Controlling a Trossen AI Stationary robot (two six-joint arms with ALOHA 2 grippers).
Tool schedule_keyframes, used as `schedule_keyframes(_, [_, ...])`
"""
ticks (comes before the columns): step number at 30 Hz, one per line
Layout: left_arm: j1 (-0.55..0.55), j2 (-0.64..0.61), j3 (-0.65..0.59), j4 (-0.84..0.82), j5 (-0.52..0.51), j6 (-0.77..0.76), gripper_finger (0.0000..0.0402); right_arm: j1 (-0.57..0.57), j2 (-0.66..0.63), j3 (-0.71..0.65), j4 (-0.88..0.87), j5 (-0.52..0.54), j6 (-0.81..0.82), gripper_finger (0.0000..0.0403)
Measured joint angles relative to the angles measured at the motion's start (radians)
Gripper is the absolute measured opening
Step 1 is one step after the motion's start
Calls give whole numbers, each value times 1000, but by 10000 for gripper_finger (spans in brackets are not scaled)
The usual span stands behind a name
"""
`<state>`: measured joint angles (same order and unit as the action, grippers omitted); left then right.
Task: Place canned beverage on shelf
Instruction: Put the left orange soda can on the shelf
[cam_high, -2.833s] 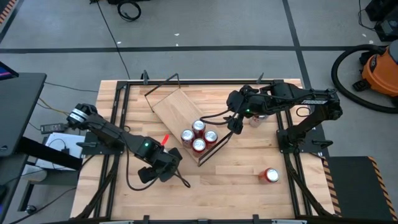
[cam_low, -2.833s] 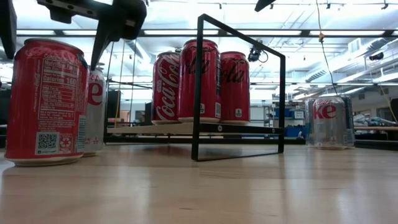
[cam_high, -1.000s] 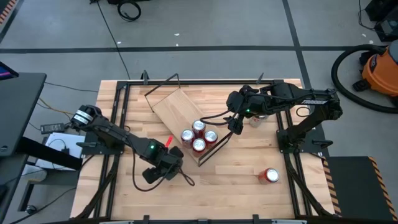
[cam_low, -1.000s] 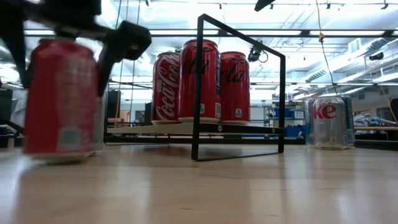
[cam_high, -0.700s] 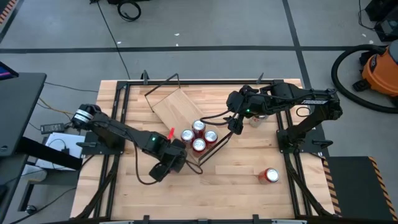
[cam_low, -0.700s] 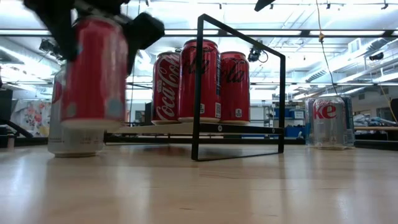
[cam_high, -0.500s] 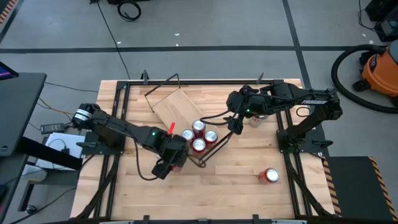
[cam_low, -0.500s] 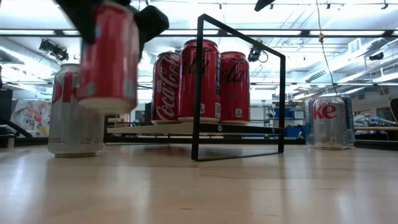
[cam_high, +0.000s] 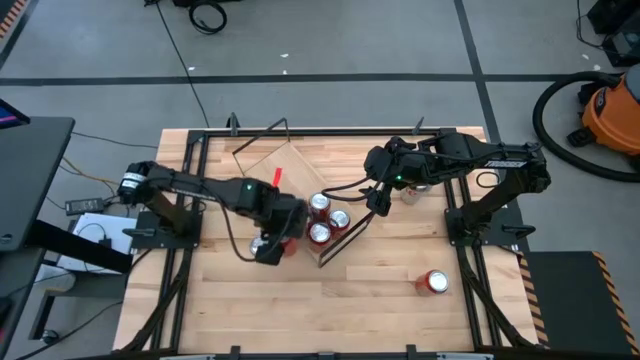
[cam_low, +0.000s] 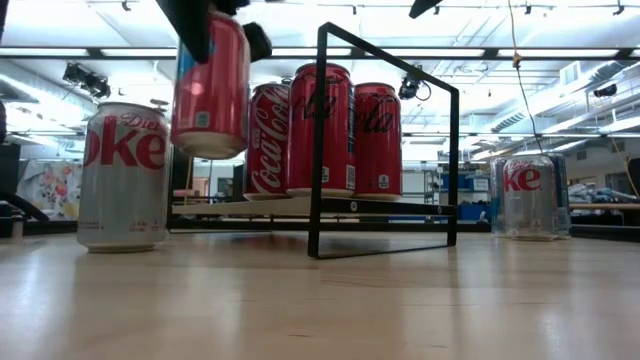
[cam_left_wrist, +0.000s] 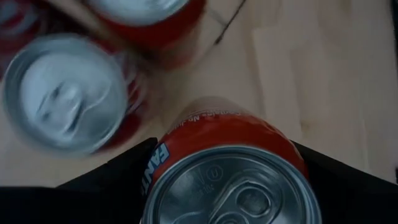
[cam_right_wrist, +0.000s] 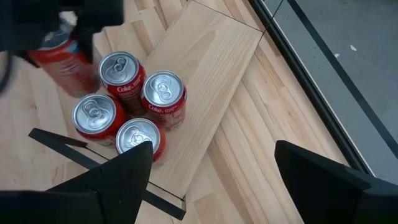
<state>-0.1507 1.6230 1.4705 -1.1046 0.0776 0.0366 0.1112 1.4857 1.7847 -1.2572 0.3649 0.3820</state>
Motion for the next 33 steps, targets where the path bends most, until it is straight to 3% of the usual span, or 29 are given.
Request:
schedule_keyframes(18, [150,-1,11,-140,7,-49,322,0,0,0,0,0,0,348])
schedule_keyframes(33, [274,-1,11,-148,-22,-75,322,0,0,0,0,0,1,348])
